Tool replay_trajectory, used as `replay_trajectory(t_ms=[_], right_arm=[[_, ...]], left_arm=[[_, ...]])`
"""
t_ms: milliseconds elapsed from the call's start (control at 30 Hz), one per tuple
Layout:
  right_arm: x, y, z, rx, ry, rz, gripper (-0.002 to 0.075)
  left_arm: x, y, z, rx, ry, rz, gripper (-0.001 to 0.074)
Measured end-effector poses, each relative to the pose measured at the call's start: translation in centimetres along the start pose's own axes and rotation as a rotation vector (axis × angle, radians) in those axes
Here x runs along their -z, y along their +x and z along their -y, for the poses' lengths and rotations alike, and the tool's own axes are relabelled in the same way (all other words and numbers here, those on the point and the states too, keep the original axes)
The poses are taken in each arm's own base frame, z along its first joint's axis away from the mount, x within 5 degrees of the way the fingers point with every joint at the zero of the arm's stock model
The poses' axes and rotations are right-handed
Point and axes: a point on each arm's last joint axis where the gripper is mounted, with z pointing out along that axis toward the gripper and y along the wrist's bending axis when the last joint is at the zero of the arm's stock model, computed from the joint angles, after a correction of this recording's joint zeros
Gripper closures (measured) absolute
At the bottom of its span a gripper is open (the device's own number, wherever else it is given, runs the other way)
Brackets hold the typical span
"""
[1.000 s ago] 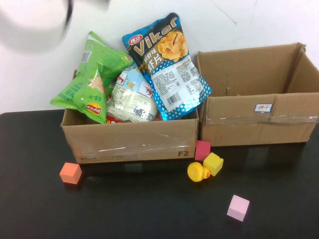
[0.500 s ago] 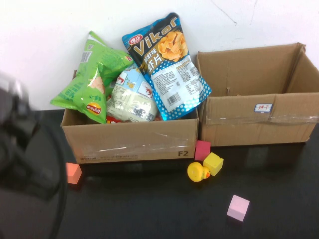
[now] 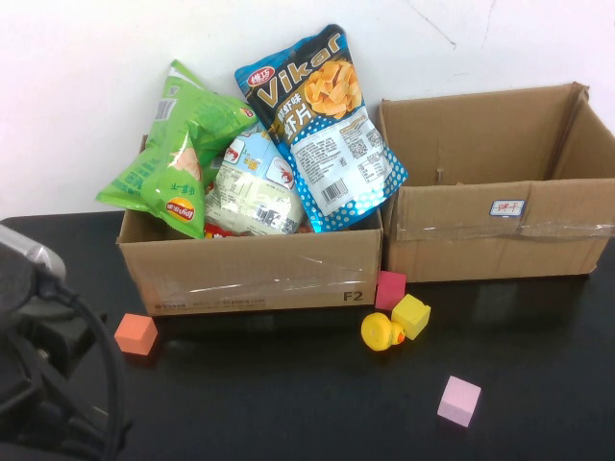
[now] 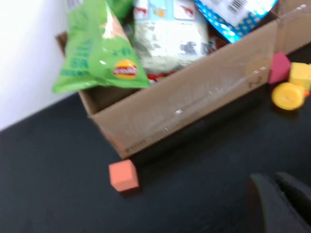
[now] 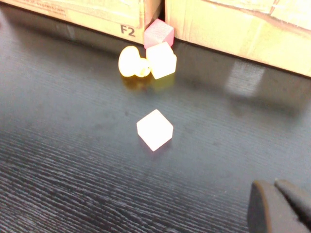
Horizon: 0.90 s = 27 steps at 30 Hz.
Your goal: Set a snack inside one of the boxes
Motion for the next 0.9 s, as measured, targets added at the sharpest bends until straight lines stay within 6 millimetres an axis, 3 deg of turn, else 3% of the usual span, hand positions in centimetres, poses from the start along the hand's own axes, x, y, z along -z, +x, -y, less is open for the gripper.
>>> replay_trajectory(t_ms=[267,467,700,900], right_arm=[[0.0,0.0,0.0,-0.001,-0.001,-0.001,0.0725],[0.0,0.1,0.0,-0.001,-0.001,-0.014,0.0725],[0.0,0.1,0.0,-0.001,-0.001,-0.015,0.0725],[0.0,0.2,0.0,-0.001,-0.001,-0.017,0.0725]], left_arm=[[0.0,0.9,-0.2,0.004,0.014,-0.022,0.0736],[0.6,3.4,-1.9,0.25,0.068,0.065,0.0736],[0.4,7.9,-2.9,0.399,0.067,0.426,0.0736],[0.0,13.4,-3.3,0.472,-0.096,0.529,0.0736]])
